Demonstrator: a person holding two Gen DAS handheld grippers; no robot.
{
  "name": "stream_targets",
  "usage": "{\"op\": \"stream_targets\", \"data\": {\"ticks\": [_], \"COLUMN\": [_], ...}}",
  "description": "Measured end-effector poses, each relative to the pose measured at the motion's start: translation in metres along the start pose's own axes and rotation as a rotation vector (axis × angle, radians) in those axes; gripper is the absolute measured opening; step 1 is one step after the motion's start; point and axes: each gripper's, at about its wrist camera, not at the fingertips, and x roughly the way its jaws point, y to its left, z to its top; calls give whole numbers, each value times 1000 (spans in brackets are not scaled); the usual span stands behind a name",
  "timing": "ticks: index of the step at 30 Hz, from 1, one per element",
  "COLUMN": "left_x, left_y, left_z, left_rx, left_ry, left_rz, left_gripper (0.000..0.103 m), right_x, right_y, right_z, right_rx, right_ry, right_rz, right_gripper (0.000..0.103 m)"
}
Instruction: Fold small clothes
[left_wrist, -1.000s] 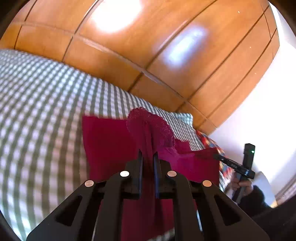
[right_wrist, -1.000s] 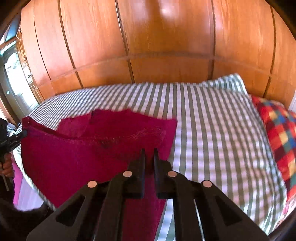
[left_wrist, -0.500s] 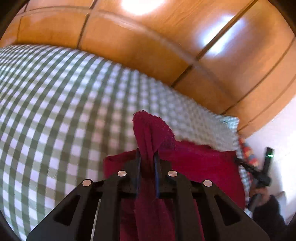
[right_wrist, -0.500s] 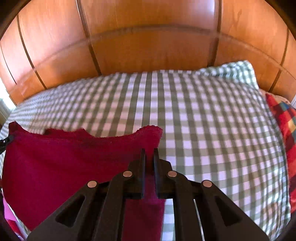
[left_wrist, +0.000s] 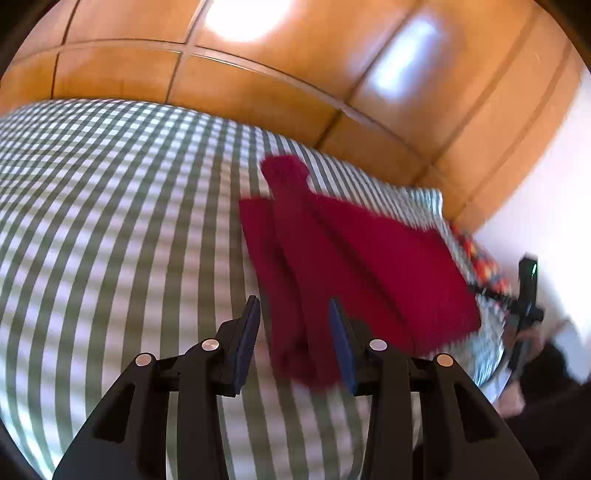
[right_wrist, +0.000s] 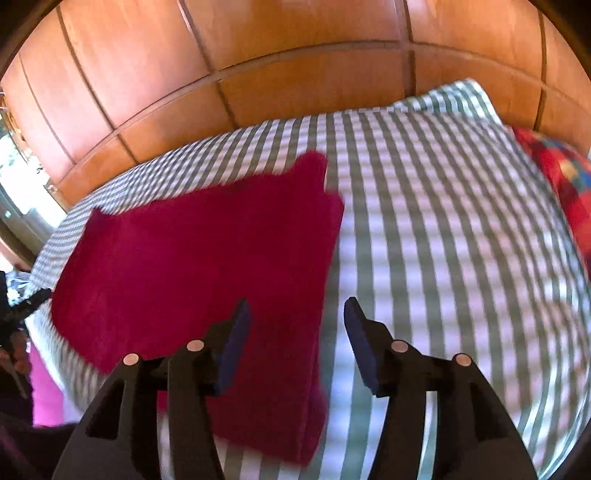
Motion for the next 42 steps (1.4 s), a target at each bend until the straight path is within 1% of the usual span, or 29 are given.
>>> {"op": "stream_targets", "data": {"ticks": [4,5,8,10,11,12,13,14,15,16,17,18,21,22,24,25,27,28,29,30,32,34,36,37,38,39,40,41,42], "left_x": [4,6,14,22,26,32,37,41,41,41,37,30,2,-6,-15,-13,5,12,15,10,-1,-15,-27,-35,-40,-47,-51,-52,-49], "left_y": [-18,-23,-35,-43,-45,-45,-44,-43,-43,-44,-47,-51,-57,-59,-58,-55,-41,-37,-30,-24,-18,-17,-11,-6,-3,0,5,11,9], "left_z": [-29,-32,-35,-35,-36,-36,-34,-33,-33,-31,-29,-26,-18,-18,-28,-34,-57,-66,-75,-78,-77,-78,-75,-71,-70,-66,-60,-52,-49], "left_rx": [49,54,62,101,119,128,129,136,145,162,198,230,314,345,406,401,379,370,332,274,178,122,60,16,-6,-31,-60,-95,-103], "left_ry": [43,43,32,26,26,30,36,41,44,47,45,38,16,18,51,75,169,195,195,165,134,106,91,71,51,24,0,-23,-29], "left_rz": [-3,-13,-32,12,46,71,80,78,75,76,76,68,43,42,46,44,69,80,79,55,-2,-39,-88,-119,-130,-143,-159,-159,-141], "left_gripper": [37,37,37,37,37,37,34,29,18,11,11,9,8,8,7,7,6,6,6,6,7,7,7,9,11,19,33,40,44], "right_x": [-18,-21,-17,-9,-3,1,6,9,10,10,6,2,-23,-31,-30,-23,-5,-1,1,0,-2,-5,-10,-14,-19,-23,-27,-33,-36], "right_y": [11,13,15,16,17,16,15,15,15,15,17,18,23,21,14,9,4,4,3,1,3,6,7,10,11,12,12,13,14], "right_z": [-31,-38,-51,-53,-53,-53,-53,-52,-50,-48,-45,-43,-39,-38,-43,-48,-61,-65,-68,-67,-65,-63,-60,-59,-56,-54,-52,-48,-45], "right_rx": [15,21,37,39,38,39,41,40,36,28,17,5,-48,-60,-60,-47,-46,-50,-43,-29,-43,-60,-55,-52,-54,-52,-48,-47,-47], "right_ry": [15,20,53,65,72,76,79,81,82,82,75,66,12,-1,17,45,99,102,94,90,95,105,103,104,91,80,65,39,26], "right_rz": [35,45,36,30,21,13,9,5,-5,-14,-19,-23,-41,-47,-63,-68,-87,-94,-94,-87,-90,-90,-79,-71,-71,-63,-55,-57,-54], "right_gripper": [57,59,59,58,56,51,47,39,29,24,20,17,15,14,14,13,13,13,13,13,14,15,24,25,29,36,52,56,56]}}
